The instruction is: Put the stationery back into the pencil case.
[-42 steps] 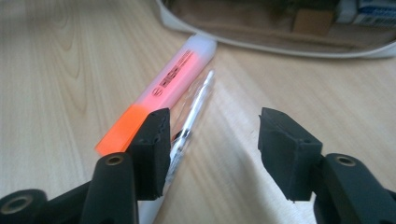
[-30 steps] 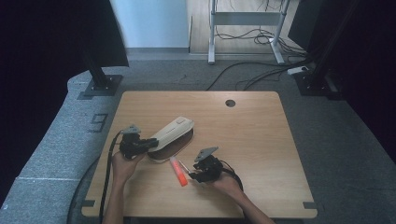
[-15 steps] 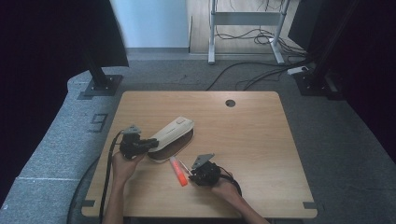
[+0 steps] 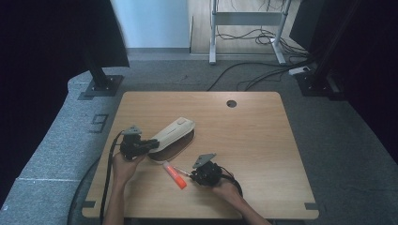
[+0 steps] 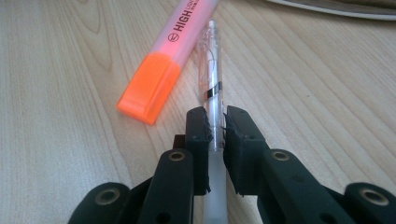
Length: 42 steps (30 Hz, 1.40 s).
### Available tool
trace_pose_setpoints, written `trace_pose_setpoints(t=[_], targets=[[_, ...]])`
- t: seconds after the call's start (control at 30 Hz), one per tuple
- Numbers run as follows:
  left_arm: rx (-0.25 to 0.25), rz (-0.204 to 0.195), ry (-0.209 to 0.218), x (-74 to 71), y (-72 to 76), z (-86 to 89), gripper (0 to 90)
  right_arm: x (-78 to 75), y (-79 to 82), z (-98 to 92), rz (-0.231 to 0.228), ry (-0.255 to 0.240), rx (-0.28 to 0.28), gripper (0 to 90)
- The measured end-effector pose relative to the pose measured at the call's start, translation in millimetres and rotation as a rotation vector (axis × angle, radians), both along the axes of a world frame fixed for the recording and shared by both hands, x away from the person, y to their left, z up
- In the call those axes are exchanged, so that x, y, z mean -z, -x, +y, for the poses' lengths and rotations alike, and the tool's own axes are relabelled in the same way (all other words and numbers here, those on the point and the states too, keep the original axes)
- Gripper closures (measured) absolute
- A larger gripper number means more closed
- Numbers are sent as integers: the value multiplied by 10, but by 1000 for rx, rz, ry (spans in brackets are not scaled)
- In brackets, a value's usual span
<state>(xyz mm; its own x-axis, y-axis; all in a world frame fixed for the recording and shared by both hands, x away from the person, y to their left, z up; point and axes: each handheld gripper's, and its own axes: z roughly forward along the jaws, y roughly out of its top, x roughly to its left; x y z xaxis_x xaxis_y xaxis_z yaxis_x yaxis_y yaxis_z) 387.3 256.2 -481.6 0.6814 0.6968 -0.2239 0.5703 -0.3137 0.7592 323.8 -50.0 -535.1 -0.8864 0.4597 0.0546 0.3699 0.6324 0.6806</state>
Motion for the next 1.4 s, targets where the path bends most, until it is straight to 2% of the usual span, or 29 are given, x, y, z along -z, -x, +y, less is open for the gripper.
trace_pose_setpoints(t=[0.4,0.9,1.0,1.2,1.33,1.4], targets=[[-1,-1,-2,0,2,-2,789,-124,-37,-73,-27,-25,21,781],[0,0,-1,3,2,-4,789,-251,-72,-124,-33,-45,22,780],[1,0,-3,3,2,-6,789,-213,-86,-121,-24,-35,14,780],[2,1,-1,5,0,-3,789,-46,-144,-85,13,21,0,780],[3,1,-1,6,-1,-3,789,-35,-192,-69,26,41,-18,776],[3,2,-3,6,-1,-4,789,-34,-218,-39,41,75,-42,768]])
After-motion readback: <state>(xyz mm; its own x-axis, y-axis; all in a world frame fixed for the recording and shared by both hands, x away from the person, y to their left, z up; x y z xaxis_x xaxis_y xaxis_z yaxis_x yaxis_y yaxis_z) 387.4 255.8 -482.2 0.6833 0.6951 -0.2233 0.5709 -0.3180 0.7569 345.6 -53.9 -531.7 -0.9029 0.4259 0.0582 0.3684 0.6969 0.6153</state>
